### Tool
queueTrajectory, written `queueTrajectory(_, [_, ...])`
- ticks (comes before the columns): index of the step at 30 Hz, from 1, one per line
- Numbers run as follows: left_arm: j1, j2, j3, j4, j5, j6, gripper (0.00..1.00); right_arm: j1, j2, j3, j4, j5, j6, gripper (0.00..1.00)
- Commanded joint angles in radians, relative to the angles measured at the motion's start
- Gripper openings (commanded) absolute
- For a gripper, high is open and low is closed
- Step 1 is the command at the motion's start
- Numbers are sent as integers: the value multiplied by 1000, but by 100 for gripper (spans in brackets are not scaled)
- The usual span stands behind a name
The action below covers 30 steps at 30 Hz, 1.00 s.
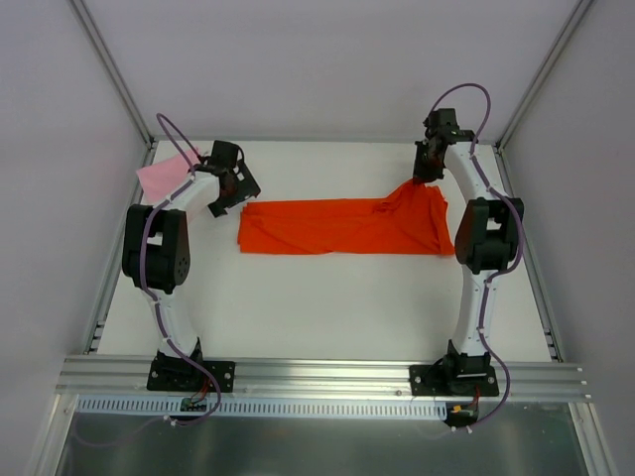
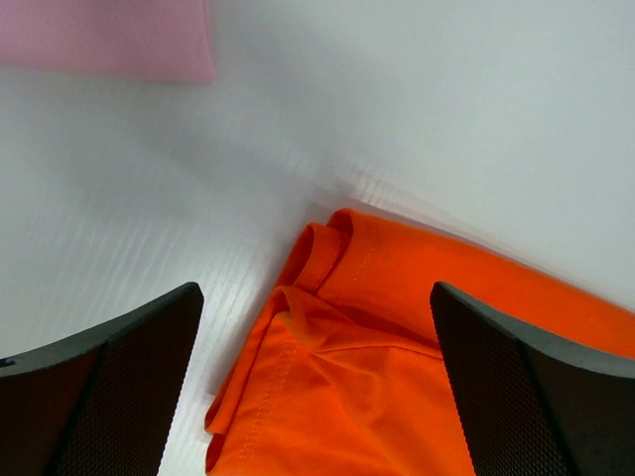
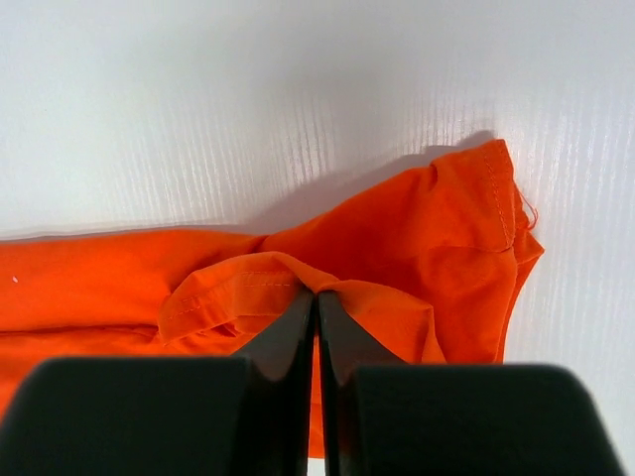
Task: Fold and stack the t-shirts
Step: Fold the other side of the tshirt into a rectangle
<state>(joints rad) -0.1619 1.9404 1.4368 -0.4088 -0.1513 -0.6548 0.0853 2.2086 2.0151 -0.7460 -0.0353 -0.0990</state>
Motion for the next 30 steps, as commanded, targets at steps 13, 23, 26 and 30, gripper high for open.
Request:
queueTrajectory(13, [-24,-156,-79,70,174,14,81,-5,10,42,-15,-21,-10,1])
queueTrajectory(23, [-110,-129,-185,67,211,12,29,-5,-3,34,-9,-14,-8,1])
queueTrajectory(26, [-108,-97,-197,51,159,17,29,-5,-1,34,-7,-17,-7,1])
queueTrajectory(30, [-110,-87,-165,83,257,34,41,-5,-19,22,-19,-43,2,1])
